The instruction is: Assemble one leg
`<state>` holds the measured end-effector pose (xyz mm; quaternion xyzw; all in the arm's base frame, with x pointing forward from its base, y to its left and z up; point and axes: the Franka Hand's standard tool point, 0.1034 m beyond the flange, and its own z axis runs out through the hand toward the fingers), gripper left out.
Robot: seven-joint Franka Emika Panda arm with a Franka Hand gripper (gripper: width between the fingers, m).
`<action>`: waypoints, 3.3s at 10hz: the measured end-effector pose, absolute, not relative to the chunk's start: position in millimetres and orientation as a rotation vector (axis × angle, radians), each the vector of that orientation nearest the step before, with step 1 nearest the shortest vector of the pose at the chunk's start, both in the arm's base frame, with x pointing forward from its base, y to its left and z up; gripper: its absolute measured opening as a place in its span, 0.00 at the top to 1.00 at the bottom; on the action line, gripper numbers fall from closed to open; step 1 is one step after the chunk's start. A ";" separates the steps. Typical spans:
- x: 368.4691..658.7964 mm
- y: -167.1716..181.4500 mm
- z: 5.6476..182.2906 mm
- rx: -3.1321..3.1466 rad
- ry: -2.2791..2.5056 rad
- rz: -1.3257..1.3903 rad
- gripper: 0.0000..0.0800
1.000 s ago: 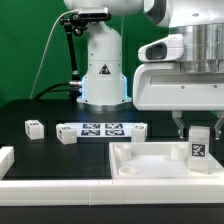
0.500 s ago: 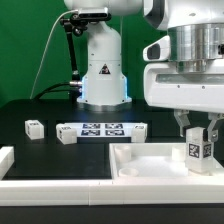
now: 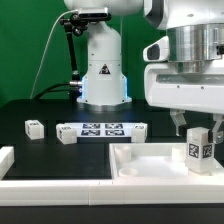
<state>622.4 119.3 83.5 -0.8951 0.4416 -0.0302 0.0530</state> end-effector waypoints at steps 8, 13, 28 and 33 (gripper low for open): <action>621.8 131.1 82.6 -3.120 -0.003 -0.135 0.19; 622.0 127.3 81.1 -3.090 -0.569 -0.150 0.19; 620.3 114.8 78.4 -2.711 1.324 -0.100 0.63; 620.2 114.7 78.1 -2.608 1.517 -0.070 0.51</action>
Offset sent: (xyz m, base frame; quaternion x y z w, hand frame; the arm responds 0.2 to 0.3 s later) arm 0.0067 0.0071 0.0017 -0.0591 0.0354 -0.3449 0.9361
